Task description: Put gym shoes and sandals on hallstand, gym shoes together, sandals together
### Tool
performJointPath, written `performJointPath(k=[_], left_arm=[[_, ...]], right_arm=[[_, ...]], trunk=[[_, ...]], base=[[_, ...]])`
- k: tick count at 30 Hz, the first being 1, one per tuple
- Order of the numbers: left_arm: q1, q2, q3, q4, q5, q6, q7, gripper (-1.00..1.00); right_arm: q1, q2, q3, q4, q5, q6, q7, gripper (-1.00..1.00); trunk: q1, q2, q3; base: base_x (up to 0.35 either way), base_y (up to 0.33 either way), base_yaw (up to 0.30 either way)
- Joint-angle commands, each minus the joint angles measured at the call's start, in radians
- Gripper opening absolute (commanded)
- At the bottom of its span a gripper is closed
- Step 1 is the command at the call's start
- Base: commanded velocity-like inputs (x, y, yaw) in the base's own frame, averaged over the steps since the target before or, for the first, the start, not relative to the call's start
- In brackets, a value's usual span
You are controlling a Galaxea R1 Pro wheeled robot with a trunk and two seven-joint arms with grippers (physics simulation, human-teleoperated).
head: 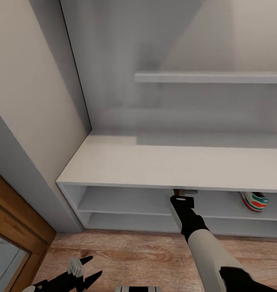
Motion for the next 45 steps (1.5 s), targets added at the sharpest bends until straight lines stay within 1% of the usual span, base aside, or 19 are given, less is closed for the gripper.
performJointPath(k=[1, 15, 16, 35, 45], left_arm=[[-0.001, 0.000, 0.002, 0.001, 0.001, -0.003, -0.004, 1.00], [-0.001, 0.001, 0.002, 0.001, 0.002, -0.004, -0.005, 1.00], [-0.001, 0.001, 0.002, 0.001, 0.002, -0.004, -0.005, 1.00], [-0.001, 0.001, 0.005, 0.000, 0.003, -0.005, -0.005, 1.00], [-0.001, 0.001, 0.005, 0.000, 0.003, -0.005, -0.006, 1.00]], right_arm=[[0.000, 0.001, -0.004, -0.001, 0.008, 0.007, -0.001, -1.00], [0.000, 0.001, -0.004, -0.001, 0.008, 0.008, -0.001, -1.00], [0.000, 0.001, -0.004, -0.001, 0.008, 0.008, -0.001, 1.00], [0.001, 0.001, -0.004, -0.001, 0.008, 0.008, -0.001, 1.00], [0.001, 0.001, -0.004, -0.001, 0.008, 0.008, -0.001, 1.00]], trunk=[[0.000, 0.000, -0.001], [0.000, 0.000, -0.001], [0.000, 0.000, -0.001], [0.000, 0.000, -0.001], [0.000, 0.000, -0.001]], base=[[0.163, 0.000, 0.000], [0.048, 0.000, 0.000], [0.001, 0.000, 0.000], [-0.005, 0.000, 0.000], [-0.232, 0.000, 0.000]])
